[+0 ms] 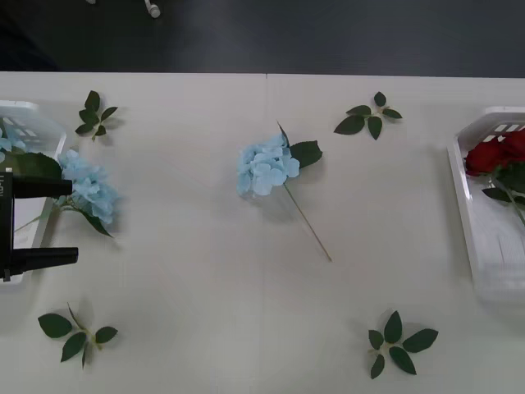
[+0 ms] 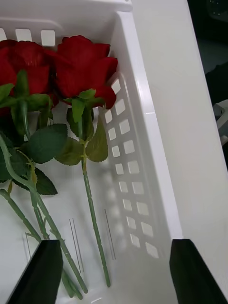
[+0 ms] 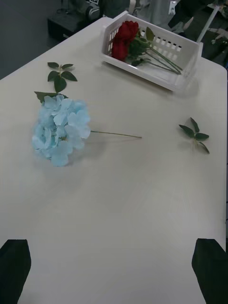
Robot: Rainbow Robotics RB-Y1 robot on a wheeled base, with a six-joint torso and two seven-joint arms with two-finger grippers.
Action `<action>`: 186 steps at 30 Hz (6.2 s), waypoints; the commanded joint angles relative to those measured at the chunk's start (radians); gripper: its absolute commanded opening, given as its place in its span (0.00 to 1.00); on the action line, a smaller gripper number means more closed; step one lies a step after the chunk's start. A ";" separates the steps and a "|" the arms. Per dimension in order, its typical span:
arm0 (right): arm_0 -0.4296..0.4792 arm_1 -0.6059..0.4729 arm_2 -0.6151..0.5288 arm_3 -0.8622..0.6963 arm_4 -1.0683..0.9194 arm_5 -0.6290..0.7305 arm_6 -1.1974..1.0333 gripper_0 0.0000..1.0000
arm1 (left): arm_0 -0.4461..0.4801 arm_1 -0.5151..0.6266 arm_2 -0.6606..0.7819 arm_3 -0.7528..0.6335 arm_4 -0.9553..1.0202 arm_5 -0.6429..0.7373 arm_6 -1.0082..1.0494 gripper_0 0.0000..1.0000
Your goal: Put the red flowers into the right box and the blue flowers into the left box
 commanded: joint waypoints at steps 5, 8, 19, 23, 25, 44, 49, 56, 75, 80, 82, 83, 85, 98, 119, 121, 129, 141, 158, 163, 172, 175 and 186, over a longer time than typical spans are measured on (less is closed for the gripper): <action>-0.052 0.004 -0.018 -0.015 -0.070 0.032 0.011 0.74 | -0.005 -0.002 0.015 -0.030 0.011 0.001 -0.052 1.00; -0.096 0.004 -0.032 -0.060 -0.089 0.158 0.011 0.74 | -0.005 -0.002 0.015 -0.030 0.011 0.001 -0.052 1.00; -0.299 0.055 -0.035 -0.345 -0.188 0.629 0.020 0.74 | -0.005 -0.002 0.015 -0.030 0.011 0.001 -0.052 1.00; -0.343 0.055 0.074 -0.488 -0.189 0.655 0.024 0.73 | -0.005 -0.002 0.015 -0.030 0.011 0.001 -0.052 1.00; -0.365 0.055 0.143 -0.535 -0.172 0.655 0.024 0.73 | -0.005 -0.002 0.015 -0.030 0.011 0.001 -0.052 1.00; -0.483 0.214 0.657 -0.580 0.105 0.555 0.074 0.74 | -0.005 -0.002 0.015 -0.030 0.011 0.001 -0.052 1.00; -0.543 0.339 0.770 -0.492 0.188 0.554 0.089 0.73 | -0.005 -0.002 0.015 -0.030 0.011 0.001 -0.052 1.00; -0.642 0.530 0.839 -0.313 0.280 0.546 0.113 0.73 | -0.005 -0.002 0.015 -0.030 0.011 0.001 -0.052 1.00; -0.787 0.745 0.876 0.187 0.334 0.320 0.144 0.74 | -0.005 -0.002 0.015 -0.030 0.011 0.001 -0.052 1.00; -0.787 0.745 0.896 0.238 0.332 0.257 0.138 0.74 | -0.005 -0.002 0.015 -0.030 0.011 0.001 -0.052 1.00; -0.787 0.745 0.902 0.244 0.332 0.241 0.135 0.74 | -0.005 -0.002 0.015 -0.030 0.011 0.001 -0.052 1.00; -0.785 0.745 0.904 0.245 0.332 0.238 0.132 0.75 | -0.005 -0.002 0.015 -0.030 0.011 0.001 -0.052 1.00; -0.785 0.742 0.905 0.245 0.331 0.236 0.130 0.75 | -0.005 -0.002 0.015 -0.030 0.011 0.001 -0.052 1.00; -0.770 0.711 0.920 0.252 0.282 0.136 0.124 0.75 | -0.005 -0.002 0.015 -0.030 0.011 0.001 -0.052 1.00; -0.739 0.691 0.942 0.252 0.309 0.110 0.097 0.75 | -0.005 -0.002 0.015 -0.030 0.011 0.001 -0.052 1.00; -0.738 0.691 0.943 0.252 0.309 0.110 0.095 0.75 | -0.005 -0.002 0.015 -0.030 0.011 0.001 -0.052 1.00; -0.733 0.690 0.954 0.252 0.337 0.110 0.094 0.39 | -0.005 -0.002 0.015 -0.030 0.011 0.001 -0.052 1.00; -0.733 0.688 0.960 0.250 0.363 0.107 0.094 0.00 | -0.005 -0.002 0.015 -0.030 0.011 0.001 -0.052 1.00; -0.733 0.579 0.775 -0.215 0.153 0.544 0.095 0.00 | -0.005 -0.002 0.015 -0.030 0.011 0.001 -0.052 1.00; -0.733 0.544 0.630 -0.433 0.004 0.750 0.100 0.00 | -0.005 -0.002 0.015 -0.030 0.011 0.001 -0.052 1.00; -0.725 0.418 0.410 -0.707 -0.315 0.843 0.109 0.00 | -0.005 -0.002 0.015 -0.030 0.011 0.001 -0.052 1.00; -0.693 0.359 0.362 -0.764 -0.398 0.742 0.120 0.00 | -0.005 -0.002 0.015 -0.030 0.011 0.001 -0.052 1.00; -0.365 0.181 0.483 -0.795 -0.269 -0.055 0.287 0.00 | -0.005 -0.002 0.015 -0.030 0.011 0.001 -0.052 1.00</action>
